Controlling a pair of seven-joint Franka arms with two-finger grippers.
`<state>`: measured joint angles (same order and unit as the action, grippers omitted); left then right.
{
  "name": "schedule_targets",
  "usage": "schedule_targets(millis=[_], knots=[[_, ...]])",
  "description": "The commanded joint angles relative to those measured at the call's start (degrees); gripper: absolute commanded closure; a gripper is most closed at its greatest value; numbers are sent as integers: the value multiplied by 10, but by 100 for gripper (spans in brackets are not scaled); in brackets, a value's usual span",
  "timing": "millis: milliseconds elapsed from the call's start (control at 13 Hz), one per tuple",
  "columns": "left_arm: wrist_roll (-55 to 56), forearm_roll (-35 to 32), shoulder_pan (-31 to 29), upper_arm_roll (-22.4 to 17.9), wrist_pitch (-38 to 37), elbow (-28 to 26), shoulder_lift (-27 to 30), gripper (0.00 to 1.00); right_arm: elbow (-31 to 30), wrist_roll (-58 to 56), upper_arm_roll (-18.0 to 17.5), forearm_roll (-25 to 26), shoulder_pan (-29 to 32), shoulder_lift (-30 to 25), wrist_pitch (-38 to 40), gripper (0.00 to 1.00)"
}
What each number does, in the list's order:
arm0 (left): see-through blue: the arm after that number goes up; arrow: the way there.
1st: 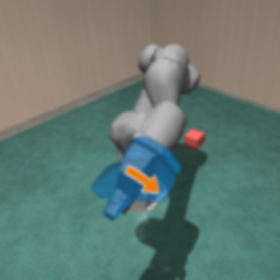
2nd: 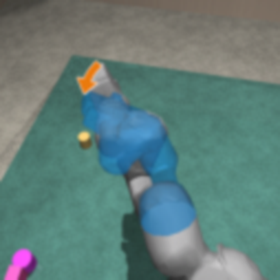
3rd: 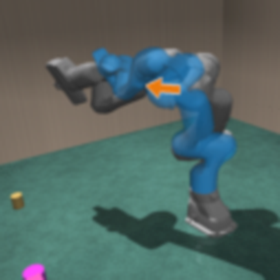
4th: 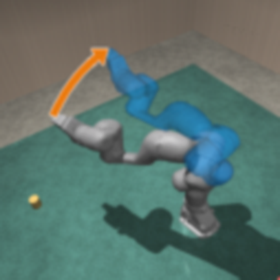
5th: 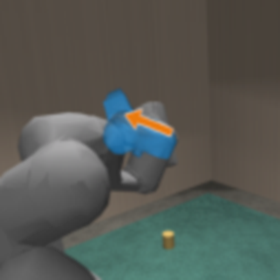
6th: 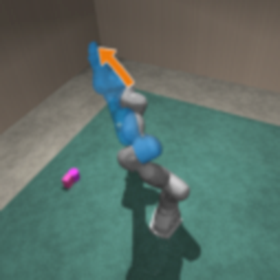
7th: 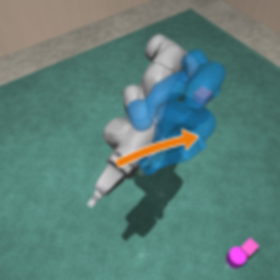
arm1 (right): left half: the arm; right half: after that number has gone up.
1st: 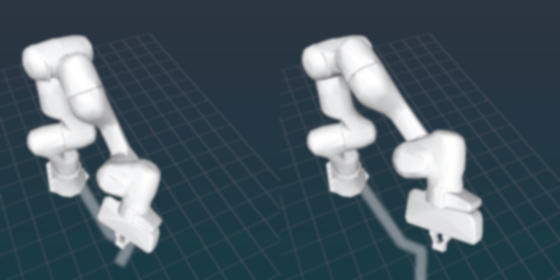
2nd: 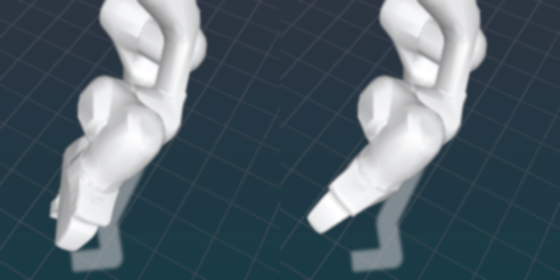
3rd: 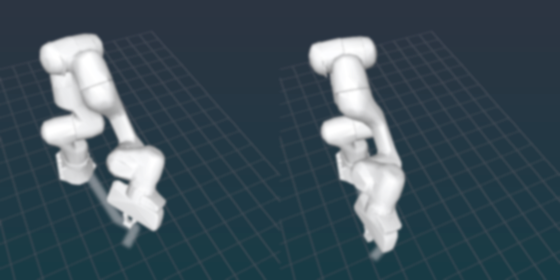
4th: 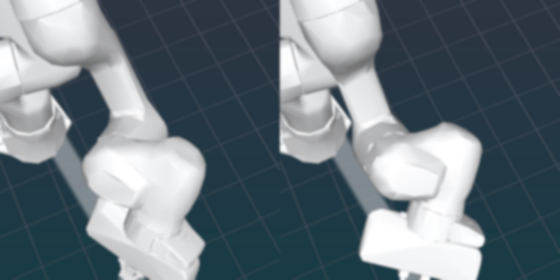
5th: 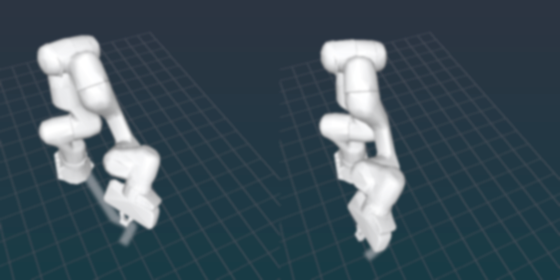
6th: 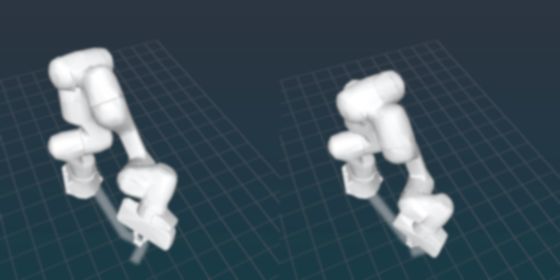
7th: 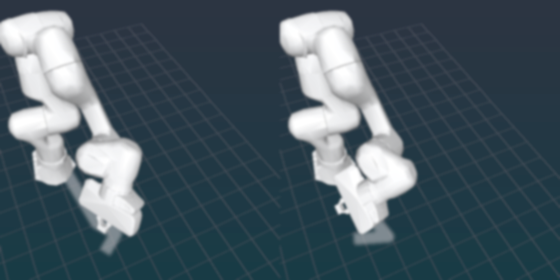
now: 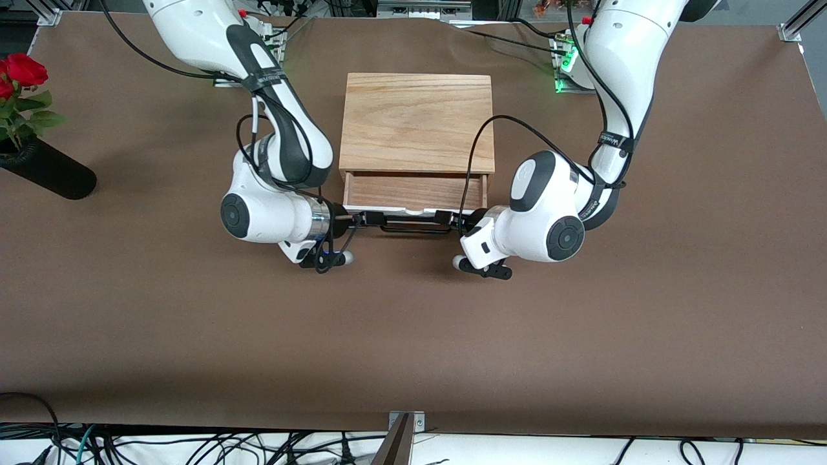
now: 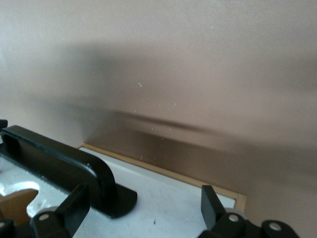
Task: Close drawer with both arms simultaneously
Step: 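Push the drawer front into the box with both grippers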
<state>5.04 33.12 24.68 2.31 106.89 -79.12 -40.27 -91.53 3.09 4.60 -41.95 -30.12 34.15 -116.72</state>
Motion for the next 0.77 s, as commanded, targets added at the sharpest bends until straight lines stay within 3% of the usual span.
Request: schedule_targets(millis=[0, 385, 692], knots=[[-4, 12, -2, -2, -24, -6, 11, 0, -65, -7, 1, -5, 1, -52, 11, 0], [-6, 12, -7, -2, -62, -7, 10, 0, -170, -6, -28, -6, 0, -105, -42, 0], [-6, 12, -14, -2, -94, -7, 10, 0, -194, 0, -49, -12, 0, -108, -65, 0]])
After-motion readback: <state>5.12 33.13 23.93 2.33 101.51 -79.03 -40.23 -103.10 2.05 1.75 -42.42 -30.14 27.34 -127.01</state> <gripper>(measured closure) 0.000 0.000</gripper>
